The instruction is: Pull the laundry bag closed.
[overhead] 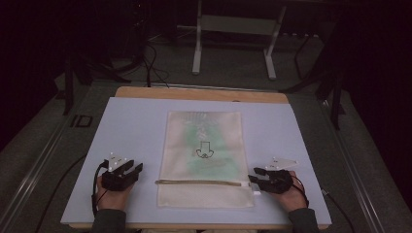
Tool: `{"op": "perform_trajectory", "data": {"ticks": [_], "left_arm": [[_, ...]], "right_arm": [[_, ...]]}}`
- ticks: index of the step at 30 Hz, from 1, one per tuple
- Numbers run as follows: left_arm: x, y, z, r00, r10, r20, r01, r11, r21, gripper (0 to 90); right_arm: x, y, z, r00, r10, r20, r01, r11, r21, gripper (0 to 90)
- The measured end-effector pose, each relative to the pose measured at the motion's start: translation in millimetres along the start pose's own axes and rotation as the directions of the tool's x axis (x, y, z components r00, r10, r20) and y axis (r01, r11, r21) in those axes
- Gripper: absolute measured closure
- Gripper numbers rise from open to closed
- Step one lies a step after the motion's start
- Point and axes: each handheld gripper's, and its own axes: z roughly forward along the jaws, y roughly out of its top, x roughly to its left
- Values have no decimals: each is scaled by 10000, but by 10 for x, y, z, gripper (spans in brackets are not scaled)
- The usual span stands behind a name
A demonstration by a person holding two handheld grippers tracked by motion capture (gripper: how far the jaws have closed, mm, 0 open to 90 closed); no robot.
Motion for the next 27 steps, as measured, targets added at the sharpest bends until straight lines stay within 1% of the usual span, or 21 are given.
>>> {"op": "perform_trajectory", "data": {"ticks": [3, 4, 6, 8, 11, 12, 14, 15, 17, 18, 23, 24, 25, 27], "left_arm": [[-13, -4, 8, 9999, 88, 106, -88, 10000, 13, 587], [-29, -9, 23, 9994, 264, 229, -265, 9996, 59, 587], [-33, -13, 27, 9994, 271, 224, -273, 9996, 71, 587], [-29, -18, 22, 9994, 257, 245, -257, 9997, 22, 584], [-28, -21, 22, 9996, 193, 209, -194, 9998, 9, 581], [-29, -23, 23, 9996, 186, 192, -186, 9998, 1, 581], [-31, -23, 25, 9997, 197, 152, -198, 9998, 44, 581], [-32, -23, 27, 9997, 211, 125, -212, 9998, 64, 576], [-32, -23, 28, 9998, 202, 84, -203, 9998, 79, 575], [-30, -24, 28, 9998, 196, 103, -196, 9998, 72, 575], [-32, -25, 28, 9997, 222, 116, -222, 9997, 66, 575], [-35, -26, 29, 9997, 227, 110, -228, 9997, 51, 575], [-39, -27, 31, 9997, 227, 99, -228, 9997, 33, 575], [-42, -26, 31, 9996, 284, 67, -284, 9996, 46, 575]], "right_arm": [[8, 8, -5, 10000, -42, -28, 42, 10000, 0, 587], [38, 48, -33, 9992, -269, -291, 273, 9995, 135, 585], [69, 82, -46, 9974, -538, -477, 556, 9978, 362, 586], [100, 117, -60, 9948, -873, -528, 907, 9937, 654, 586], [128, 147, -81, 9933, -986, -608, 1032, 9916, 779, 586], [140, 161, -87, 9918, -1055, -716, 1115, 9900, 863, 586], [170, 186, -87, 9886, -1319, -723, 1397, 9834, 1162, 586], [200, 210, -82, 9844, -1588, -761, 1683, 9755, 1416, 585], [222, 236, -76, 9804, -1777, -847, 1896, 9682, 1632, 585], [222, 236, -76, 9804, -1777, -847, 1896, 9682, 1632, 585], [245, 340, -79, 9690, -2258, -1004, 2423, 9480, 2063, 582], [249, 354, -80, 9678, -2299, -1030, 2471, 9456, 2114, 581], [249, 354, -80, 9678, -2299, -1030, 2471, 9456, 2114, 581], [256, 375, -79, 9650, -2387, -1087, 2574, 9412, 2188, 580]]}}
